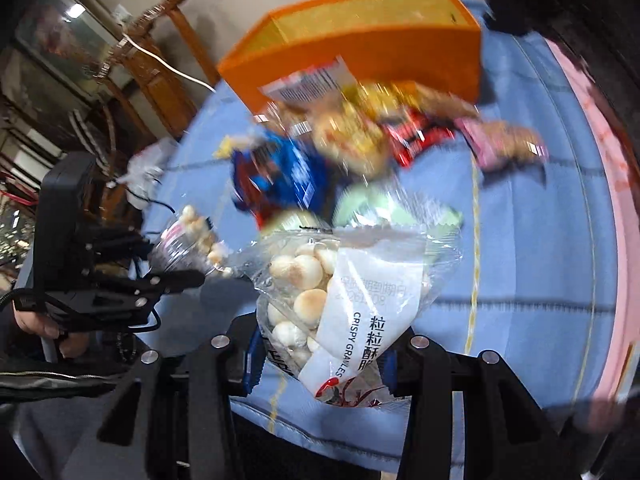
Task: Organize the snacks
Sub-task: 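Grasp a clear bag of white crispy granules with each tool, then carry both granule bags over the orange box and open both tools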
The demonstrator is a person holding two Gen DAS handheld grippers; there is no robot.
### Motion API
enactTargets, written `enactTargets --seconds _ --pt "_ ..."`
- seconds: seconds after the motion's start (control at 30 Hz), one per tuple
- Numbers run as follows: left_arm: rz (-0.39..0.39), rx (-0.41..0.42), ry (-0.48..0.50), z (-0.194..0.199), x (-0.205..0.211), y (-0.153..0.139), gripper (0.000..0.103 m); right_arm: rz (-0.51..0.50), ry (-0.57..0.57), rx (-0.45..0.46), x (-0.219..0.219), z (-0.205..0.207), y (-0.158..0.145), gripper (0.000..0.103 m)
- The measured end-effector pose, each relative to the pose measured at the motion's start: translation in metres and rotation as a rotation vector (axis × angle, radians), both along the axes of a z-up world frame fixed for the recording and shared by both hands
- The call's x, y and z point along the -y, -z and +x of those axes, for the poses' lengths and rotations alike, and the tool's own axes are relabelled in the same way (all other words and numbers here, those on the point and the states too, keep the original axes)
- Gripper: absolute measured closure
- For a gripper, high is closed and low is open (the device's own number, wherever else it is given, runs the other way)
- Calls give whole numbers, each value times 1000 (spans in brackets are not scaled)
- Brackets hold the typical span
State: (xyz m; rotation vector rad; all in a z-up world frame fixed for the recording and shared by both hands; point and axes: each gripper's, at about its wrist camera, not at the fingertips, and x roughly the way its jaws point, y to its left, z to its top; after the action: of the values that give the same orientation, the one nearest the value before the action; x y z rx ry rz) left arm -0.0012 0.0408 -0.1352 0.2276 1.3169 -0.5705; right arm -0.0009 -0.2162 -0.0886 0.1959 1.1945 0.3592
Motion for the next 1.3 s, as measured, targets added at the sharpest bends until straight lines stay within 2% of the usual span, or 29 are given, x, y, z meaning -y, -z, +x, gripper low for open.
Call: enactTargets --seconds 0.17,0.33,0.53,0.73,0.97,1.03,1.07,1.1,1.13,1.2,1.3 --pt "-62 77 -150 9 -26 -45 64 31 -36 55 1 30 -24 58" --pt "-164 150 -287 51 -38 -90 63 40 -63 143 4 70 -53 58" --pt "-198 238 -327 111 -16 -129 63 48 -59 250 13 115 -86 58" --pt "-191 255 -313 168 28 -137 62 63 -19 301 21 180 -100 58" --pt "-167 188 -346 232 55 -107 62 44 43 240 28 248 -74 56" --pt "-147 168 -385 250 55 -93 55 39 69 203 30 263 -60 48" --pt "-134 167 -397 255 55 -89 33 36 99 180 33 270 -51 33" --pt "-91 167 -435 260 53 -83 4 33 126 175 37 272 -48 25" --pt "-69 190 -474 263 49 -80 4 34 156 176 41 272 -44 23" --pt "-87 209 -485 265 44 -77 4 45 202 188 49 270 -38 15" --pt "-85 154 -492 265 36 -63 4 48 208 185 55 255 -28 12"
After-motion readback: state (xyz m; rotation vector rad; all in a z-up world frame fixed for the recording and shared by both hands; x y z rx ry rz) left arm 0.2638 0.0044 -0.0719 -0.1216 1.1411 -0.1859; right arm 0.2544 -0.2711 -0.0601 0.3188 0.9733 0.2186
